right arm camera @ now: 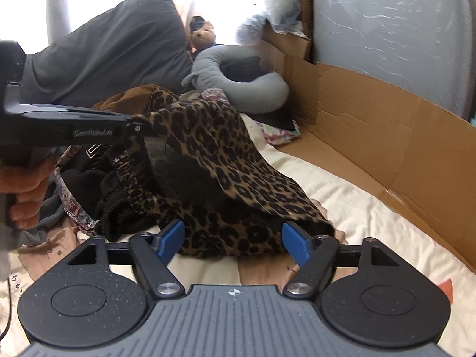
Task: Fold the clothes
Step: 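Grasp the trousers with the right gripper while the left gripper holds them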
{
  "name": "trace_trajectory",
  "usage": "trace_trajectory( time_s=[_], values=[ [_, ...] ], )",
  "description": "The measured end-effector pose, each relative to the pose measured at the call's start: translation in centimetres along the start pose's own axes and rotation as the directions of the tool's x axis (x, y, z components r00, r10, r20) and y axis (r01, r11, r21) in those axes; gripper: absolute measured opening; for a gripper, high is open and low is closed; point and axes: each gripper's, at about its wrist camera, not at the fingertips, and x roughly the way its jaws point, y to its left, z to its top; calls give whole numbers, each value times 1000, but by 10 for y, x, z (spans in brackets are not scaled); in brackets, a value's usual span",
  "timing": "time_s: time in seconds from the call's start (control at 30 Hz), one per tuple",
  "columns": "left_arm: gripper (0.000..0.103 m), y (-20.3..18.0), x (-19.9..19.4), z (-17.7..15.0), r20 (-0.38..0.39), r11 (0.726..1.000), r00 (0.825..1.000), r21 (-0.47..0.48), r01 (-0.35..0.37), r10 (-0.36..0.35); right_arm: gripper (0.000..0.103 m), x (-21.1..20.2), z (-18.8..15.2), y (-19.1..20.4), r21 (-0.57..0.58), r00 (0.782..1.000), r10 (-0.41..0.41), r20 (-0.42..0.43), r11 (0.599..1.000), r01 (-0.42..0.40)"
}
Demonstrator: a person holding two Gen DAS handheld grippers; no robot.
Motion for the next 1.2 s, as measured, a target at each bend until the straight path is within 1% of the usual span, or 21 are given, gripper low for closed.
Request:
trace_trajectory(
  time_s=[0.13, 0.2, 0.43, 0.57, 0.67, 0.7, 0.77, 0.8, 0.87, 0.9, 0.93, 1.07, 1.2],
  values=[
    [4, -3, -13, -2, -9, 1000, 1000, -11, 20, -20, 58, 8, 5, 8, -33, 1000, 11, 14, 999, -10],
    [4, -3, -18, -2, -11, 999, 1000, -22, 26, -26, 57, 12, 7, 12, -56, 1000, 13, 20, 998, -12],
    [4, -2, -32, -4, -22, 998, 999, -49, 46, -47, 48, 18, 14, 28, -130, 998, 34, 45, 991, -27],
    [4, -1, -40, -8, -28, 996, 998, -72, 58, -60, 47, 20, 16, 36, -164, 997, 42, 58, 986, -32],
    [4, 0, -44, -9, -30, 994, 997, -82, 67, -70, 41, 22, 17, 42, -178, 997, 47, 65, 983, -35],
    [4, 0, -45, -10, -32, 994, 997, -84, 72, -75, 36, 22, 17, 44, -184, 996, 49, 70, 982, -35],
    [4, 0, -46, -10, -33, 993, 996, -88, 80, -84, 31, 22, 17, 49, -206, 996, 49, 81, 978, -32],
    [4, 0, -46, -10, -33, 992, 996, -89, 84, -87, 30, 23, 18, 51, -216, 995, 49, 85, 976, -29],
    [4, 0, -47, -10, -34, 991, 995, -93, 91, -95, 22, 23, 17, 53, -226, 995, 48, 91, 974, -27],
    [4, -1, -47, -11, -34, 991, 995, -92, 94, -98, 17, 22, 18, 53, -228, 994, 51, 95, 973, -28],
    [4, -1, -48, -10, -34, 991, 994, -91, 96, -100, 6, 21, 18, 54, -231, 993, 53, 101, 973, -29],
    [4, -2, -47, -10, -40, 991, 994, -97, 97, -102, 3, 15, 17, 53, -228, 992, 46, 116, 973, -19],
    [7, -4, -45, -12, -72, 989, 991, -105, 103, -110, 2, 4, 16, 43, -167, 993, 26, 118, 986, -6]
  ],
)
